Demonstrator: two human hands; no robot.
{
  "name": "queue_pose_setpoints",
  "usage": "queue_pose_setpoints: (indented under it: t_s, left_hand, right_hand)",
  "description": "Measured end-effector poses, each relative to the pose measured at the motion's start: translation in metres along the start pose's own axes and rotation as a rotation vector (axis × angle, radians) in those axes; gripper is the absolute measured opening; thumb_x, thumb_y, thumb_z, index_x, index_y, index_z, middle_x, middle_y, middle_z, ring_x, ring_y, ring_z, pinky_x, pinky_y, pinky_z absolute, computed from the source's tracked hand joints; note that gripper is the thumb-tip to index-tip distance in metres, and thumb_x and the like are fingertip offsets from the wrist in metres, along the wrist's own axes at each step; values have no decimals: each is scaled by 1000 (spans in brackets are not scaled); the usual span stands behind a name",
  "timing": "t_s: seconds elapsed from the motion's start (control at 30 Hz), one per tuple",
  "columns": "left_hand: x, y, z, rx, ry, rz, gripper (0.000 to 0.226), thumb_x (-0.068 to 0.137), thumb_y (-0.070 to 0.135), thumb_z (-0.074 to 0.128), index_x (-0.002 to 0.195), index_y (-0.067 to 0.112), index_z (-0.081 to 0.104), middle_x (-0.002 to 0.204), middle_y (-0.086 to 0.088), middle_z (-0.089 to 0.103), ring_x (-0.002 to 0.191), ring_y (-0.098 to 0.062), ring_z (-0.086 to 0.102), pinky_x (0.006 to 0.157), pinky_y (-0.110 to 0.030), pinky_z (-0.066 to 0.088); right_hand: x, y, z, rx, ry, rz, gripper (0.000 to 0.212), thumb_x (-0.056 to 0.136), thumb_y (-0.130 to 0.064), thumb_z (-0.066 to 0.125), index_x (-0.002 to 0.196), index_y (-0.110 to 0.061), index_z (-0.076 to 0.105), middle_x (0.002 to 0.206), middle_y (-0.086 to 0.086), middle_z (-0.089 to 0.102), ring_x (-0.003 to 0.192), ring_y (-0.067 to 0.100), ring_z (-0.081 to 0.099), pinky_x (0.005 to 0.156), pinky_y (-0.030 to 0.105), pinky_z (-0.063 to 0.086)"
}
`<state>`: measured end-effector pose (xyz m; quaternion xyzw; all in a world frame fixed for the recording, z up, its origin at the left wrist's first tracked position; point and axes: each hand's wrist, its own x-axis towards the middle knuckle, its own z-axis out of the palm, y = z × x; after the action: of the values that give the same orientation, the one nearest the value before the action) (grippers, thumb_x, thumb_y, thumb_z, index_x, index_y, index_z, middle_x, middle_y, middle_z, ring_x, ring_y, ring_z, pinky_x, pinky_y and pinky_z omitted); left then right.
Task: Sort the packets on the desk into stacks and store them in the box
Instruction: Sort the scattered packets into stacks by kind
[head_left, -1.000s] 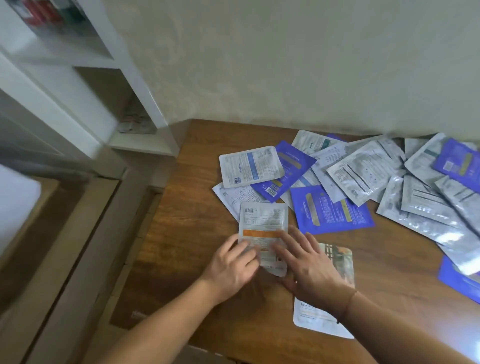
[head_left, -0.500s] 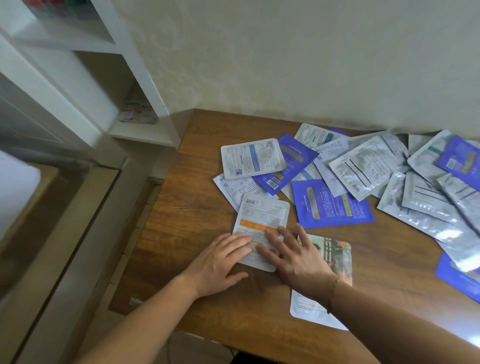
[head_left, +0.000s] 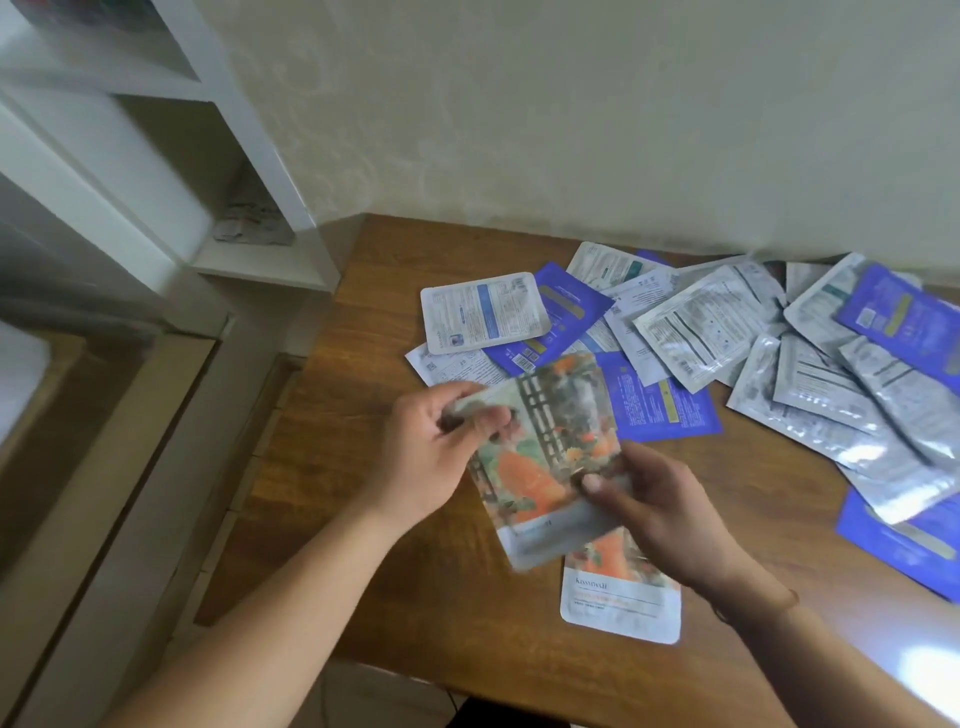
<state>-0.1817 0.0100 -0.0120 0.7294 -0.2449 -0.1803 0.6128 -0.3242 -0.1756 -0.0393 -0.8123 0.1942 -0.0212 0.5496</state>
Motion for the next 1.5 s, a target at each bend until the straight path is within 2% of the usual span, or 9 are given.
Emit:
queue_pose_setpoints:
  t_s: [0.17,0.43,0.53,0.67,0.77,0.93,1.2,1.37,1.5]
  left_hand:
    - [32,-29,46,148,-172,-264,7,85,23,75,89,23,69,83,11,74,79,-5,69,68,-23,54]
    - [33,-91,115,450,-295,-255,7,81,25,79,85,21,74,79,3,71,73,-9,65,71,-25,53]
    - [29,-94,120,512,-299,-120,16,80,22,79,94,13,74,83,7,65,68,-1,55,64,-14,46]
    - [25,-98,111,687,-269,274,43,88,38,69,120,11,63,115,0,60,95,-7,56,86,-24,49]
    - [11,-107,99,935,-603,622,81,87,70,47,145,14,40,151,-6,38,136,-22,40,111,-44,34]
    - [-6,-116,95,1177,-921,457,128,67,91,41,154,17,-15,160,0,-27,147,-15,-24,116,-44,-18]
    - [-6,-107,96,1206,-1026,359,123,71,89,42,151,24,-24,153,6,-41,139,-12,-39,111,-43,-27]
    - [17,-99,112,1051,-769,396,87,89,76,37,156,32,4,163,10,-16,148,-15,-19,115,-44,-12]
    - [77,-70,181,1136,-619,275,80,93,66,38,152,41,-10,152,12,-42,141,-21,-37,115,-54,-20]
  right_hand:
    - [-50,26,-6,275,146,418,8,91,-10,65,91,-3,69,71,17,72,57,30,67,45,39,54]
    - [-83,85,4,-62,247,615,23,83,-34,75,78,-19,59,67,-1,72,56,2,65,46,21,46]
    - [-85,92,6,-112,259,617,27,79,-41,76,82,-24,56,65,1,69,56,11,66,53,33,55]
    - [-99,98,-2,-616,210,501,36,83,-64,58,107,-37,53,72,-8,69,72,16,68,58,32,51]
    - [-105,108,-11,-834,265,132,57,80,-72,51,121,-32,56,102,-10,68,93,22,67,66,34,54]
    - [-92,139,-11,-988,27,-80,105,73,-89,41,151,-19,35,158,6,30,146,31,25,109,55,24]
    - [-94,157,-3,-960,93,-119,103,74,-88,42,148,-17,41,156,6,35,145,27,27,106,56,27]
    - [-95,154,-12,-906,131,-61,47,98,-32,25,142,-29,42,161,-5,23,141,21,31,108,40,26]
    - [-87,160,-57,-830,330,26,59,89,-67,29,138,-37,45,154,-9,30,148,16,21,107,40,28]
